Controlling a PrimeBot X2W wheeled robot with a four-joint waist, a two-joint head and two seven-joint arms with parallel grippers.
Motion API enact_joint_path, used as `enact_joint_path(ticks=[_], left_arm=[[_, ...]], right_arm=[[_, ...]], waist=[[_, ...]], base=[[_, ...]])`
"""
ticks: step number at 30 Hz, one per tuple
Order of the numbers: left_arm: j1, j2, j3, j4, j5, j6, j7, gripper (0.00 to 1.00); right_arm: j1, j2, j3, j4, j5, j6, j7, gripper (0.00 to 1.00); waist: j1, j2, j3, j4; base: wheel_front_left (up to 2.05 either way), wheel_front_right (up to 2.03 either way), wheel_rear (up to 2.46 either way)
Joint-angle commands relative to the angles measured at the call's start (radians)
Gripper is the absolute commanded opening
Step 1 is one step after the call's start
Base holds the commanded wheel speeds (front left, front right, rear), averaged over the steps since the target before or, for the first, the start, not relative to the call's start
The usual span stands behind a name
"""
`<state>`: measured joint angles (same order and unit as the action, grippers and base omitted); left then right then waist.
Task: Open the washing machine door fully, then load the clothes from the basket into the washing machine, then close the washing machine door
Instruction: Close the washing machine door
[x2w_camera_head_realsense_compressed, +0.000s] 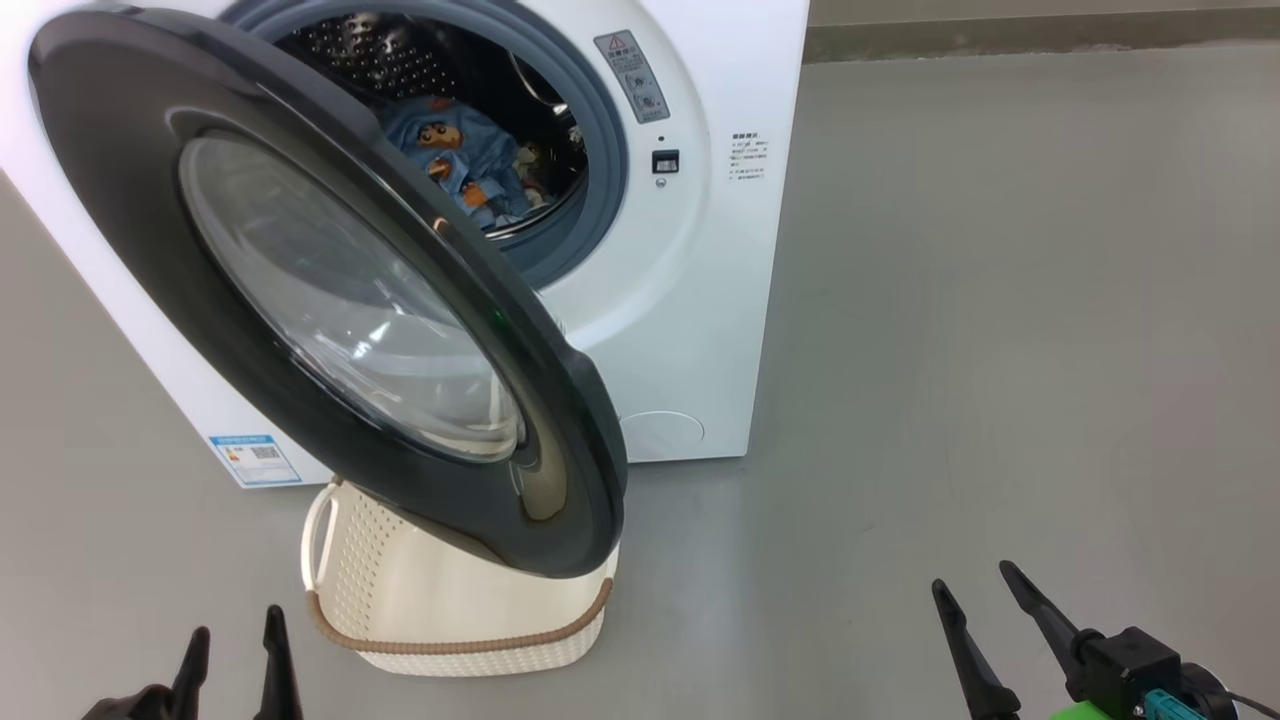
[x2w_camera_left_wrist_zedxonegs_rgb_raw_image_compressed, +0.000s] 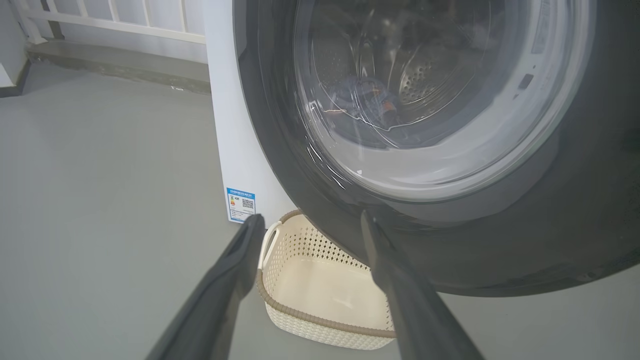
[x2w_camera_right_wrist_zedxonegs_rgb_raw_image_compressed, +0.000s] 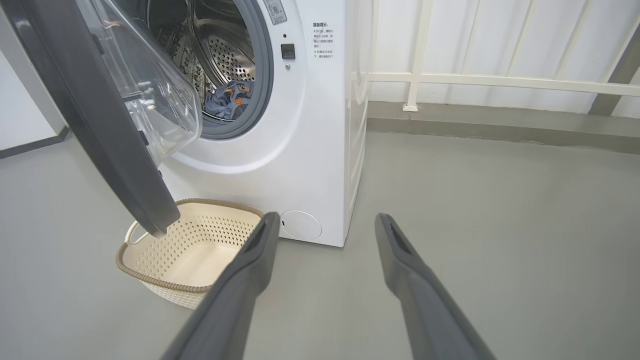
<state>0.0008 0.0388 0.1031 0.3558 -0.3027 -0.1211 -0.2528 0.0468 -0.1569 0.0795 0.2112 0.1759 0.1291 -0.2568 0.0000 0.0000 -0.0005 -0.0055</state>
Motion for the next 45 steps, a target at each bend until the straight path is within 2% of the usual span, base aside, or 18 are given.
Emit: enact_joint_path(ticks=[1,2,10,19,24,29,32,37,45], left_arm=[[-0.014,0.012,0.032,-0.025,0.01,-0.006,-0.009,1.0],[-0.013,0.012,0.031,-0.023,0.007,-0.007,-0.009,1.0],[-0.008,0.012,0.031,-0.021,-0.008,-0.008,-0.009,1.0],[-0.012,0.012,0.026,-0.022,-0.018,-0.009,-0.009,1.0],[-0.018,0.011,0.003,-0.019,-0.036,-0.004,-0.009,1.0],[-0.024,0.011,-0.024,-0.02,-0.055,0.001,-0.009,1.0],[-0.026,0.011,-0.046,-0.02,-0.061,0.004,-0.009,1.0],[-0.035,0.011,-0.082,-0.026,-0.076,0.01,-0.009,1.0],[-0.045,0.011,-0.12,-0.046,-0.102,0.03,-0.009,1.0]], right_arm=[[-0.003,-0.007,0.014,-0.016,-0.01,0.002,-0.005,0.08],[-0.003,-0.006,0.012,-0.014,-0.012,0.002,-0.005,0.0],[-0.037,0.013,-0.014,-0.037,-0.006,0.002,-0.005,0.0],[-0.177,0.018,0.016,-0.171,0.037,0.002,-0.005,0.0],[-0.314,0.015,0.092,-0.285,0.07,0.002,-0.005,0.0],[-0.469,0.032,0.228,-0.401,0.102,0.002,-0.005,0.0],[-0.533,0.052,0.317,-0.427,0.132,0.002,-0.005,0.0],[-0.559,0.08,0.43,-0.365,0.163,0.002,-0.005,0.0],[-0.483,0.102,0.558,-0.134,0.181,0.002,-0.005,0.0]], waist=[[0.0,0.0,-0.002,0.0],[0.0,0.0,-0.004,-0.001],[0.0,0.0,-0.011,-0.002],[0.0,0.0,-0.011,0.004],[0.0,0.0,-0.013,0.019],[0.0,0.0,-0.016,0.049],[0.0,0.0,-0.016,0.074],[0.0,0.0,-0.009,0.121],[0.0,0.0,0.02,0.165]], base=[[0.0,0.0,0.0],[0.0,0.0,0.0],[0.0,0.0,0.0],[0.0,0.0,0.0],[0.0,0.0,0.0],[0.0,0.0,0.0],[0.0,0.0,0.0],[0.0,0.0,0.0],[0.0,0.0,0.0]])
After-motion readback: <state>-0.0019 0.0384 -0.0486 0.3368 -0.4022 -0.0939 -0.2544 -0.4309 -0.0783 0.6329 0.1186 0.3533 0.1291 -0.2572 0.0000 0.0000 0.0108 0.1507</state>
